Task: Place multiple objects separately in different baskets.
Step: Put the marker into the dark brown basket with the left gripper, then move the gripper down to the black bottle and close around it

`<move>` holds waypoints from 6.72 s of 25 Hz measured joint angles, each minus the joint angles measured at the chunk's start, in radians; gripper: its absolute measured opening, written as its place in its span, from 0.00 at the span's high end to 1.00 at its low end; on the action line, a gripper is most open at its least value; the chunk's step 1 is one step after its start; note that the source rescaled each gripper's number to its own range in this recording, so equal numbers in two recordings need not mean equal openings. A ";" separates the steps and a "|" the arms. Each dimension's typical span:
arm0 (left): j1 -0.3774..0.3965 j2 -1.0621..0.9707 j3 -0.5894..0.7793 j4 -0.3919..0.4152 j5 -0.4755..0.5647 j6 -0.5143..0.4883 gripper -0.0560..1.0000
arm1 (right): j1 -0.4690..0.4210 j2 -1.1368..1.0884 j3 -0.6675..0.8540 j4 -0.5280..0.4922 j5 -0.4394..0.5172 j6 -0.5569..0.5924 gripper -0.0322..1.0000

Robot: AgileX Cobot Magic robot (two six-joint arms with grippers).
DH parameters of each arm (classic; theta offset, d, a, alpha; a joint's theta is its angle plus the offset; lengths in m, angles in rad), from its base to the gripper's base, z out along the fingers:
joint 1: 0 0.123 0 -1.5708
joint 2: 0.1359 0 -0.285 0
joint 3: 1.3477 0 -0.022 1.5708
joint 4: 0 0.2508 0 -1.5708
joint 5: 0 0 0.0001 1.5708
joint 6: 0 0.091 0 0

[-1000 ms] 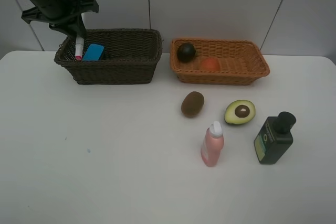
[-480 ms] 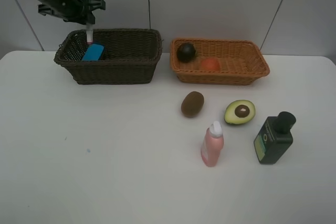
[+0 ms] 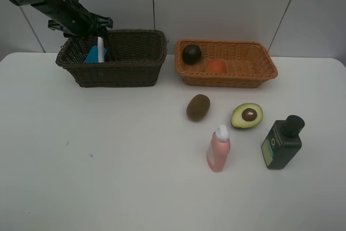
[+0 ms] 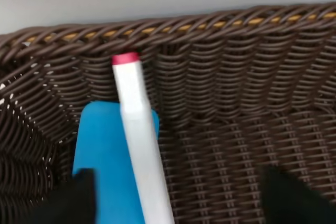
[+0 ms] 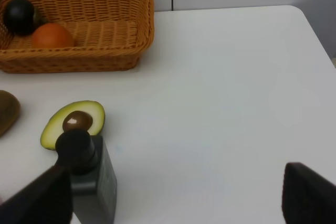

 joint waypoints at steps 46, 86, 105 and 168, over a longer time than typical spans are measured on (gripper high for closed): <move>0.279 -1.226 0.737 0.165 0.909 -0.115 0.09 | 0.125 0.000 0.000 0.000 0.000 0.000 0.00; 0.102 -2.110 1.033 0.079 0.781 0.014 0.09 | 0.127 0.000 0.000 -0.005 0.000 0.000 0.00; 0.102 -2.112 1.033 0.079 0.781 0.014 0.09 | 0.127 0.040 0.000 -0.028 0.000 0.053 0.00; 0.102 -2.113 1.033 0.080 0.776 0.014 0.09 | 0.311 1.523 -0.340 -0.013 -0.167 0.181 0.00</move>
